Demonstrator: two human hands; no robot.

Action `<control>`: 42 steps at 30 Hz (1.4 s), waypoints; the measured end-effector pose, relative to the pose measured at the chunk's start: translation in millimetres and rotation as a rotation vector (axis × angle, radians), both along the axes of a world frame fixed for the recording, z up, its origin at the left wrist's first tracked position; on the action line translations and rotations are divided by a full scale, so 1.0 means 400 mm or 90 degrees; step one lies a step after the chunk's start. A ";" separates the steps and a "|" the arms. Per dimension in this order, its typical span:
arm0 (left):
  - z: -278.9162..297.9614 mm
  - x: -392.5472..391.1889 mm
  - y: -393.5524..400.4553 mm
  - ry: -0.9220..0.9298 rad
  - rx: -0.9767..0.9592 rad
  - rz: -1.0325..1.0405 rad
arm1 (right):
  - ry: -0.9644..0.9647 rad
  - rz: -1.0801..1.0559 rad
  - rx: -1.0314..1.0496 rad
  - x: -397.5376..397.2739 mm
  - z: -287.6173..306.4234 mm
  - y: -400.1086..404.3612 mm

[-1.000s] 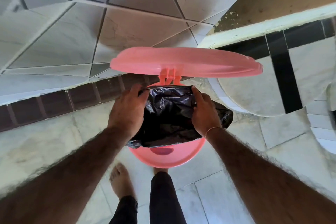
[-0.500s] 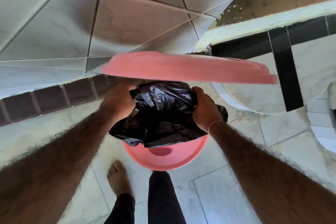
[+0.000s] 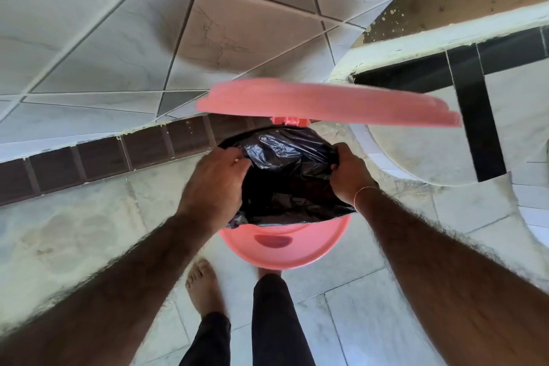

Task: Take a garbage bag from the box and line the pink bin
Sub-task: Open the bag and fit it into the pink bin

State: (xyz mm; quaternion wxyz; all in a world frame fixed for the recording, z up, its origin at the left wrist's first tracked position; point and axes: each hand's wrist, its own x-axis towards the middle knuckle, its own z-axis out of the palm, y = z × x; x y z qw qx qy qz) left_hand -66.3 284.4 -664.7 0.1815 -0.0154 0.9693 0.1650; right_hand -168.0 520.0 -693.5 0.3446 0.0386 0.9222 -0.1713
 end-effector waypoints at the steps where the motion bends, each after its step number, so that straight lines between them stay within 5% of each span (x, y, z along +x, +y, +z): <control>1: 0.001 0.004 0.016 0.020 0.014 -0.034 | -0.005 0.009 0.001 -0.006 0.002 -0.002; 5: 0.008 0.047 0.055 -0.009 0.079 -0.092 | 0.038 0.037 0.010 0.002 0.010 0.011; 9: 0.020 0.108 0.081 -0.080 -0.013 -0.180 | 0.218 0.091 0.089 0.040 0.039 0.041; 13: 0.037 0.172 0.096 -0.046 -0.044 -0.218 | 0.406 0.382 0.097 0.139 0.068 0.071; 16: 0.051 0.204 0.112 -0.031 -0.014 -0.228 | 0.401 0.501 0.086 0.222 0.072 0.092; 21: 0.036 0.263 0.130 -0.077 0.010 -0.196 | 0.283 0.352 0.200 0.259 0.075 0.131; 30: 0.020 0.320 0.155 -0.082 0.001 -0.114 | 0.097 -0.068 -0.021 0.256 0.058 0.102; 42: -0.049 0.370 0.189 -0.091 0.000 -0.186 | 0.053 -0.136 -0.034 0.172 0.015 0.078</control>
